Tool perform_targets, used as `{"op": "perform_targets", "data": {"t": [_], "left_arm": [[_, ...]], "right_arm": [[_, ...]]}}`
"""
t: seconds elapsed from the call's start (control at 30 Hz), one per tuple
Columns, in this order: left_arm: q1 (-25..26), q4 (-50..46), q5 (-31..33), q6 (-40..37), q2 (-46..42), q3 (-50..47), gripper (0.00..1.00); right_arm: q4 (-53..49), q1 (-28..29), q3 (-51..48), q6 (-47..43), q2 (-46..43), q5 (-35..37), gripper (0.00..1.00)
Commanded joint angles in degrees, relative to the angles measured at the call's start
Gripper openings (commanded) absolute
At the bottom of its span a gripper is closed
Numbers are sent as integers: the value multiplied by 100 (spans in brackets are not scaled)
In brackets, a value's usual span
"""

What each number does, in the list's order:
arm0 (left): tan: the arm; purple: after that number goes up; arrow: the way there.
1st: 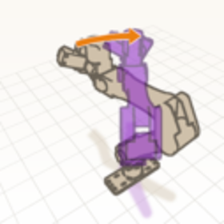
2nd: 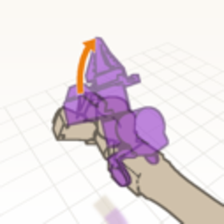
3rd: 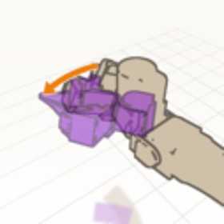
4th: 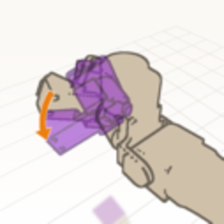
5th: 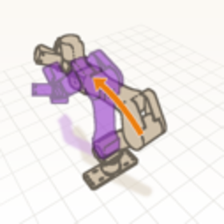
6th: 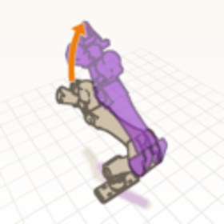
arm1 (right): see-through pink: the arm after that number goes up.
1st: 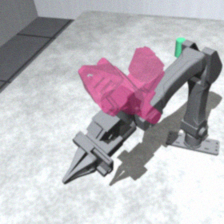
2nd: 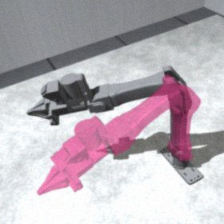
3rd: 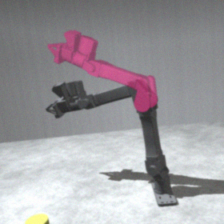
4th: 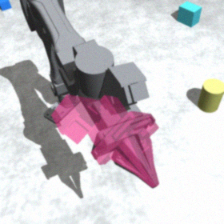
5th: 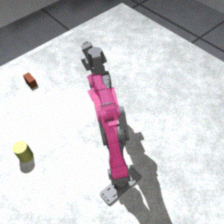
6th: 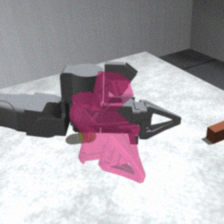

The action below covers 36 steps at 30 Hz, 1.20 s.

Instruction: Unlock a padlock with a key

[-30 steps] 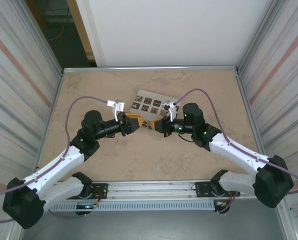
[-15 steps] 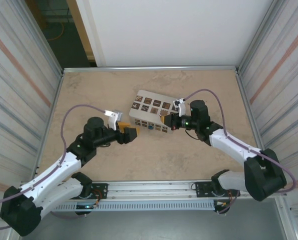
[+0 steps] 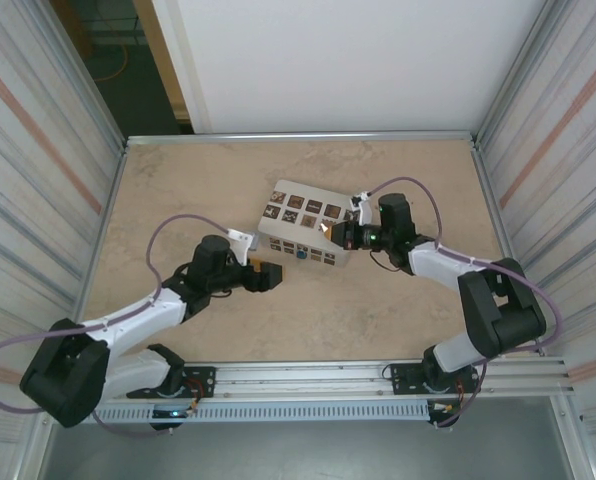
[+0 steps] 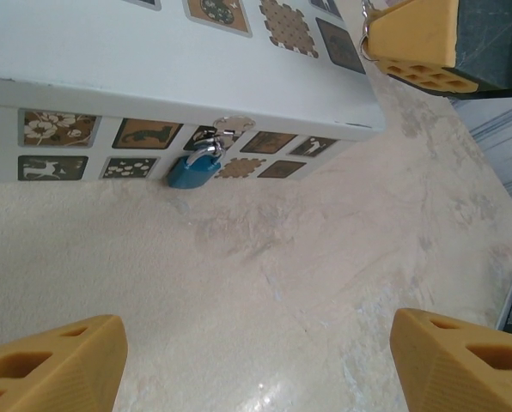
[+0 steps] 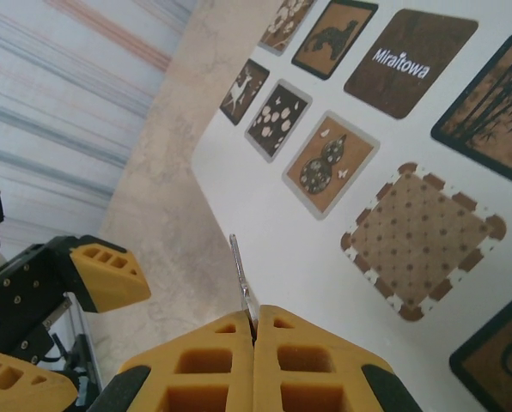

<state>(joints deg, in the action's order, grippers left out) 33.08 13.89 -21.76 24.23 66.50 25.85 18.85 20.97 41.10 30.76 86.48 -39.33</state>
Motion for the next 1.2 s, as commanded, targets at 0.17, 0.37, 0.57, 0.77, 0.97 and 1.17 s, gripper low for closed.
{"op": "perform_targets", "data": {"t": [0.17,0.37,0.57,0.77,0.97,1.17], "left_arm": [[-12,689,157,-142,406,129,81],[-12,747,199,-173,700,201,80],[-36,976,307,-153,987,153,80],[-96,1258,232,-93,1309,140,79],[-273,1377,-69,-215,1585,266,70],[-311,1568,-94,-576,1963,423,70]], "right_arm": [[-110,-32,205,-264,428,-76,0],[-374,118,187,-442,566,86,0],[-268,283,103,-343,693,136,0],[-96,458,117,-209,848,131,0],[-110,496,117,-200,844,199,0],[-136,495,83,-203,824,222,0]]}}
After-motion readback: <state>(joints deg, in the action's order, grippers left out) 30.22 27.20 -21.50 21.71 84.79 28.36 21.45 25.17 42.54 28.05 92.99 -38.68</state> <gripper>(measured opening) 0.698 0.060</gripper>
